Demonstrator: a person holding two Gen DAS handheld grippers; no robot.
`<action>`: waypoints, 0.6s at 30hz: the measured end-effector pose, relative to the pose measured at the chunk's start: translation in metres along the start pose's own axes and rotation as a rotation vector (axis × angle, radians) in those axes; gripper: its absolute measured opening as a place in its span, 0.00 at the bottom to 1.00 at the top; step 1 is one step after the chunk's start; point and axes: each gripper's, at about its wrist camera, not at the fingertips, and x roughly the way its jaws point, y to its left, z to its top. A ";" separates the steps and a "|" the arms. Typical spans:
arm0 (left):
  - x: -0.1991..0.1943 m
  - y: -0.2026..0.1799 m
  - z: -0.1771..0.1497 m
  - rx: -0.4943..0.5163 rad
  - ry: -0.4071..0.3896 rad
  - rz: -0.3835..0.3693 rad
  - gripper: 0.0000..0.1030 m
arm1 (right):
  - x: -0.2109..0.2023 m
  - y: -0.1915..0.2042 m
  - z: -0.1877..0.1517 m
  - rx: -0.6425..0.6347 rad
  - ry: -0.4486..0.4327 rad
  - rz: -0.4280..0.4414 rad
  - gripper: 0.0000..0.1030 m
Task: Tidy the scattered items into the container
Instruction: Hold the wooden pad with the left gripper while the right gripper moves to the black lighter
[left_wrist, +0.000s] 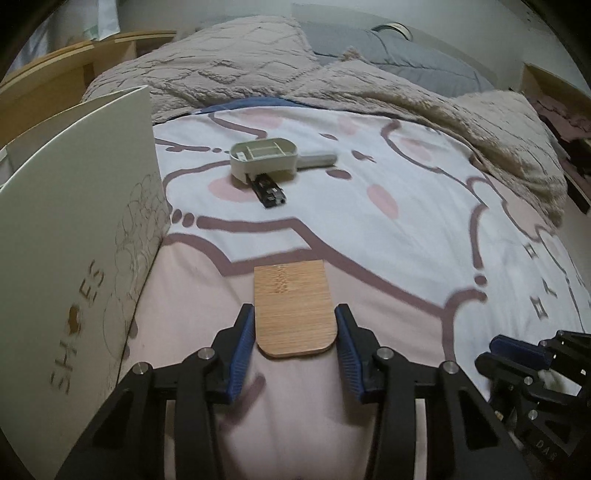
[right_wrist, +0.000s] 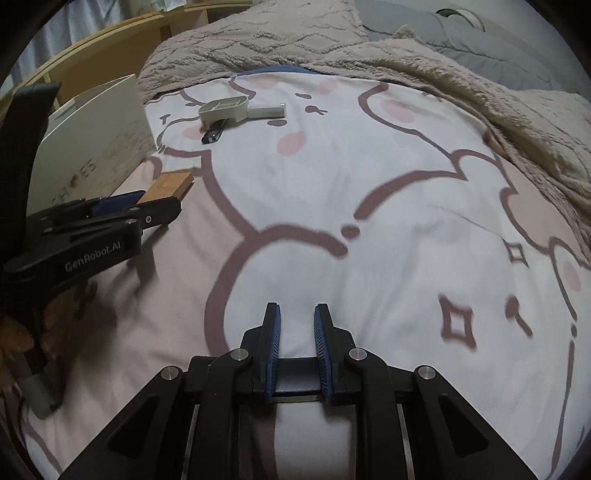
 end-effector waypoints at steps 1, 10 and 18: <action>-0.003 -0.002 -0.003 0.018 0.005 -0.007 0.42 | -0.002 0.002 -0.004 -0.009 -0.006 -0.011 0.19; -0.032 -0.020 -0.036 0.147 0.034 -0.091 0.42 | -0.020 -0.004 -0.032 0.016 -0.018 0.004 0.19; -0.066 -0.040 -0.077 0.321 0.046 -0.212 0.42 | -0.032 -0.004 -0.049 0.035 -0.046 0.009 0.19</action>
